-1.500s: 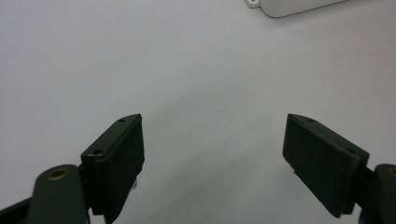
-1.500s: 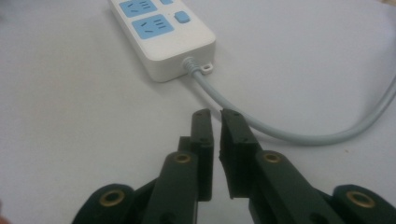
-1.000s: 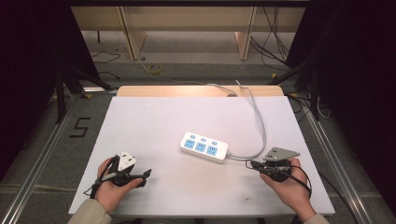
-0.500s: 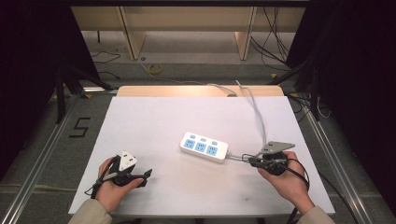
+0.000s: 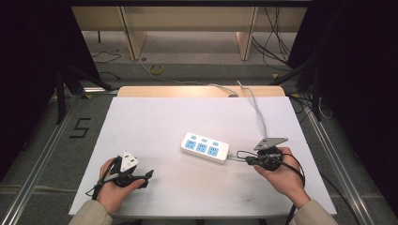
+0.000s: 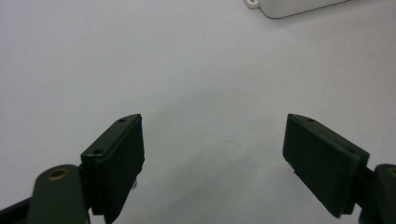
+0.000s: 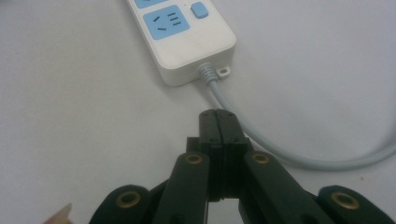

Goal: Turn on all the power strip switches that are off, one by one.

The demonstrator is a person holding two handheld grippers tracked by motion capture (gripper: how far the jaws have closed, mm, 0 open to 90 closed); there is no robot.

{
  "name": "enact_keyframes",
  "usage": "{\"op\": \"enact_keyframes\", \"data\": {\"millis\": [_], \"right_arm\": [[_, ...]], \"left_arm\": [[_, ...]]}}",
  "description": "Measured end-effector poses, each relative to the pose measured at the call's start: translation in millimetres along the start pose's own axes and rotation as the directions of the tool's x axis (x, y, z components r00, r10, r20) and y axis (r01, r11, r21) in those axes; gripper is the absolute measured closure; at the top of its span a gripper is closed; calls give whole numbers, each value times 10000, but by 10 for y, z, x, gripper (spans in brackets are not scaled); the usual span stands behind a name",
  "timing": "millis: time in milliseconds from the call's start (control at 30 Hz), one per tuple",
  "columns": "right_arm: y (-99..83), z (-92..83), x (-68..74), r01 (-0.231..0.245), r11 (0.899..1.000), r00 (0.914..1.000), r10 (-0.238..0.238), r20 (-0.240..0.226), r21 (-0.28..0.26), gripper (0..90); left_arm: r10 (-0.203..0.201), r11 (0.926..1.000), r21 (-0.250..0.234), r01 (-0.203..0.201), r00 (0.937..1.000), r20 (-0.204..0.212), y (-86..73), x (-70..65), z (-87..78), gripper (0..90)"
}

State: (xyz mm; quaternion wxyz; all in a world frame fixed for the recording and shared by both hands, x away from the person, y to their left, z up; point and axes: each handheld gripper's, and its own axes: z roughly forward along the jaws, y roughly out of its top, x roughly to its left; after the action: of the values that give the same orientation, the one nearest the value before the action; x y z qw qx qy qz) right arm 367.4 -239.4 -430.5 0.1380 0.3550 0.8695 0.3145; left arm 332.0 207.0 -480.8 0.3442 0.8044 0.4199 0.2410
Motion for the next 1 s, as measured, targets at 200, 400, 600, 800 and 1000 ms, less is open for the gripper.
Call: {"op": "enact_keyframes", "data": {"millis": [200, 400, 600, 800, 1000], "right_arm": [[84, 38, 2, 44, 10000, 10000, -44, -19, 84, 900], [152, 82, 3, 92, 9998, 10000, -91, -37, 172, 900], [243, 154, 10, 191, 9994, 9998, -189, -101, 297, 900], [340, 233, 36, 329, 9985, 9994, -322, -159, 442, 900], [417, 269, 46, 535, 9975, 9985, -529, -146, 461, 900]], "left_arm": [[-4, 10000, -25, 4, 10000, -13, 2, -7, -6, 206], [-31, 10000, -59, 31, 10000, -2, 4, -15, -4, 206], [-34, 10000, -76, 34, 10000, 4, 4, -15, -5, 207], [-27, 10000, -91, 27, 10000, -7, 2, -20, -8, 207], [-15, 10000, -67, 15, 10000, -17, 1, -20, -16, 207]]}}
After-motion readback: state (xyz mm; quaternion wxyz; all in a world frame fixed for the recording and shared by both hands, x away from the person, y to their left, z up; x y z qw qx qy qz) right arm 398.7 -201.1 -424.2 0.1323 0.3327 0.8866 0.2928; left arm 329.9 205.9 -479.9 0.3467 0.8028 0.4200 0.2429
